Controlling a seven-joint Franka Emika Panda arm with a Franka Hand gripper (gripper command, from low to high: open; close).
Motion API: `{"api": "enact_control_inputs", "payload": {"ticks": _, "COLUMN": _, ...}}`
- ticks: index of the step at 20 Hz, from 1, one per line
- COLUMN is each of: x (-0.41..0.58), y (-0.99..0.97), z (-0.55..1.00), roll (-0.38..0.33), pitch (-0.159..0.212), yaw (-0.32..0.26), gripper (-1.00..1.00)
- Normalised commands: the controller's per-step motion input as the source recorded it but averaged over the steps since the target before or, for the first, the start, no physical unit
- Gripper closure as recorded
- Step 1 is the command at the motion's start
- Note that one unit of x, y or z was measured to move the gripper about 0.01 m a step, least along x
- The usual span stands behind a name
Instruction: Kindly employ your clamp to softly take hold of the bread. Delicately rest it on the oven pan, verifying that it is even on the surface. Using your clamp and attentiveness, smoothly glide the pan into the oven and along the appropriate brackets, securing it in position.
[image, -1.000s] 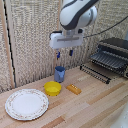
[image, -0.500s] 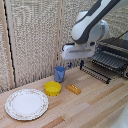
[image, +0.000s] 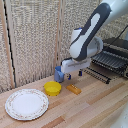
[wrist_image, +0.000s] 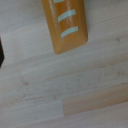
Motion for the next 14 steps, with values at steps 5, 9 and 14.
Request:
{"api": "enact_control_inputs", "payload": {"ticks": 5, "x": 0.06, "y": -0.01, "z": -0.42, "roll": -0.123, "pitch": 0.049, "yaw": 0.183, "gripper": -1.0}}
{"api": "enact_control_inputs", "payload": {"ticks": 9, "x": 0.128, "y": -0.07, "z": -0.3, "roll": -0.008, "pitch": -0.059, "yaw": 0.154, "gripper": -1.0}}
{"api": "enact_control_inputs", "payload": {"ticks": 14, "x": 0.112, "y": -0.03, "z": -0.22, "roll": -0.009, "pitch": -0.05, "yaw": 0.142, "gripper": -1.0}}
